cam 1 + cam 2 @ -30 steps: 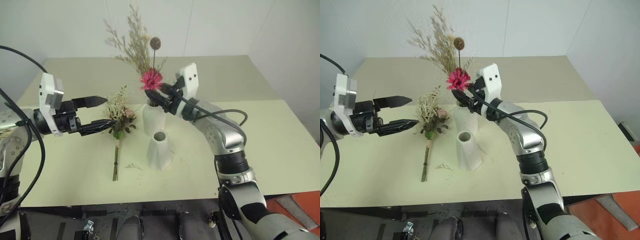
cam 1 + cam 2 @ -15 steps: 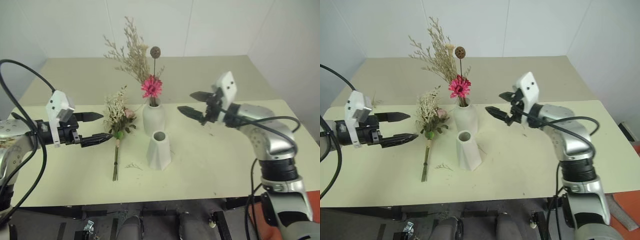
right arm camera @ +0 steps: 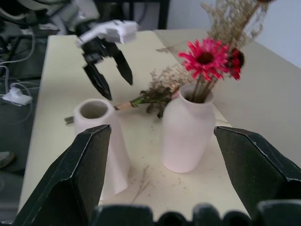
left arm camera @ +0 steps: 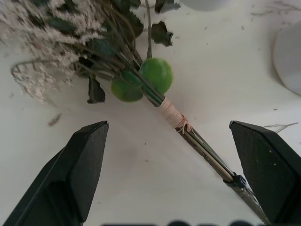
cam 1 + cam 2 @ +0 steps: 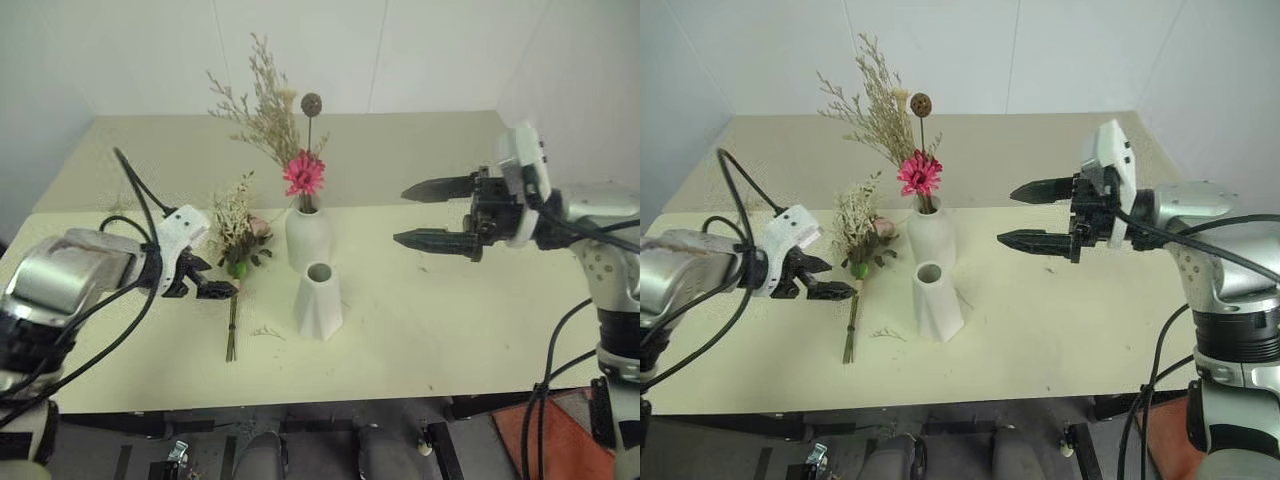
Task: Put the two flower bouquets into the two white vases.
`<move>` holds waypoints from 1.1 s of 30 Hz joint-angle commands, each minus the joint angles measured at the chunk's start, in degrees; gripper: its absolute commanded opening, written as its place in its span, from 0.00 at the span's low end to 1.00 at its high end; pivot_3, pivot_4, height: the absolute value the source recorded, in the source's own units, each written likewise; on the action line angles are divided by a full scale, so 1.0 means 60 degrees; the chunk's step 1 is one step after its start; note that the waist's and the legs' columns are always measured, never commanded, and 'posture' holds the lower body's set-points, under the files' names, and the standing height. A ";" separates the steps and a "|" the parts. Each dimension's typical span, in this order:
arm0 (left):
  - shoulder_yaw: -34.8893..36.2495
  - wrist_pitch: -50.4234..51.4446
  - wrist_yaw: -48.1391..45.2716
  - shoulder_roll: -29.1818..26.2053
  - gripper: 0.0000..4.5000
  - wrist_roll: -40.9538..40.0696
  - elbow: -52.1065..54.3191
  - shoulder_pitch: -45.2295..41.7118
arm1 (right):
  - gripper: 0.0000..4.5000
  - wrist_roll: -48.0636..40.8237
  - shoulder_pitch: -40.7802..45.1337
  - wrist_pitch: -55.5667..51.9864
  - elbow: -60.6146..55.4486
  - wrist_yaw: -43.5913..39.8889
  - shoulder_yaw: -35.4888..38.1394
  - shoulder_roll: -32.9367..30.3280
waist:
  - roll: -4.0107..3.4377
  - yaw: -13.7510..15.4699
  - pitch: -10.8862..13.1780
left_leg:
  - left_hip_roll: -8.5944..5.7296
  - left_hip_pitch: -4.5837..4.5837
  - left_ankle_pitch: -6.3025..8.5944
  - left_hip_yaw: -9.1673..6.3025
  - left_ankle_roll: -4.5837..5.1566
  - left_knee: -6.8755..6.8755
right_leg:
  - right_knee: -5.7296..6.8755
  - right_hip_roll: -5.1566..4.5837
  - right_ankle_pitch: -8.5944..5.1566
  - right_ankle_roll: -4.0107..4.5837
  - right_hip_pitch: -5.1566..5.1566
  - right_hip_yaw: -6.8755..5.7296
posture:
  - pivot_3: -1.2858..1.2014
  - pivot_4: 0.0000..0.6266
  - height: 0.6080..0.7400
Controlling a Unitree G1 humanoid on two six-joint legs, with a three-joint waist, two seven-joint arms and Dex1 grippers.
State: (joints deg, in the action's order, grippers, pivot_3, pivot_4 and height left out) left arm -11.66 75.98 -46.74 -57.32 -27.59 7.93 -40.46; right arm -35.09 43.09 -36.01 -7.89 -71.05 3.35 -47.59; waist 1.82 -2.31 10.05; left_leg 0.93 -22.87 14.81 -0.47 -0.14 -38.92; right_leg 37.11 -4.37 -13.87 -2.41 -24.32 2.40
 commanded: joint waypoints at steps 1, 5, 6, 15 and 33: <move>-0.0266 0.0616 0.0494 0.0185 1.00 0.0363 -0.0248 -0.0238 | 0.93 -0.0069 0.0006 0.0467 -0.0299 -0.0171 0.0318 -0.0170 | 0.0000 -0.0015 0.0000 | 0.0000 0.0001 0.0000 0.0000 0.0000 0.0000 | 0.0001 0.0000 0.0000 0.0000 0.0000 0.0001 | 0.52 0.24 1.00; -0.0457 0.0529 0.0816 0.0582 1.00 0.0550 -0.0452 -0.0167 | 0.93 -0.0186 -0.0095 0.0507 -0.0430 -0.0096 0.0407 -0.0139 | 0.0000 0.0038 0.0000 | -0.0001 0.0002 -0.0001 -0.0002 -0.0001 -0.0005 | 0.0007 -0.0002 0.0000 0.0000 0.0001 0.0000 | 0.52 0.24 1.00; -0.0489 0.0521 0.0913 0.0738 1.00 0.0606 -0.0516 -0.0172 | 0.93 -0.0203 -0.0129 0.0518 -0.0468 -0.0076 0.0425 -0.0133 | 0.0000 0.0060 0.0000 | -0.0004 0.0002 -0.0001 -0.0002 -0.0001 -0.0005 | 0.0004 -0.0005 0.0000 0.0000 0.0002 0.0001 | 0.52 0.24 1.00; -0.0305 0.0452 0.1485 0.1612 0.92 0.0990 -0.0970 -0.0285 | 0.94 -0.0286 -0.0423 0.0514 -0.0773 0.0122 0.0555 -0.0128 | -0.0001 0.0249 -0.0001 | -0.0006 0.0008 -0.0001 -0.0004 -0.0001 -0.0009 | 0.0008 -0.0006 0.0001 0.0001 0.0009 -0.0001 | 0.52 0.24 1.00; 0.1277 0.0263 0.3194 0.2138 0.02 0.1939 -0.2268 -0.0651 | 0.94 -0.0095 -0.0814 0.0729 -0.0918 0.0320 0.0598 -0.0128 | 0.0000 0.0250 -0.0001 | -0.0008 0.0005 -0.0001 -0.0006 -0.0001 -0.0012 | 0.0009 -0.0007 0.0001 0.0001 0.0007 -0.0001 | 0.52 0.24 1.00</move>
State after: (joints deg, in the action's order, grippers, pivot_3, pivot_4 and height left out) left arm -6.98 78.40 -30.16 -44.47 -17.74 -5.25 -42.80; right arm -35.05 37.84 -32.88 -11.91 -69.65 5.20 -47.80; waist 1.82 -0.81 10.05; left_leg 0.88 -22.86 14.80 -0.51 -0.14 -39.00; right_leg 37.17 -4.41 -13.86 -2.40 -24.28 2.39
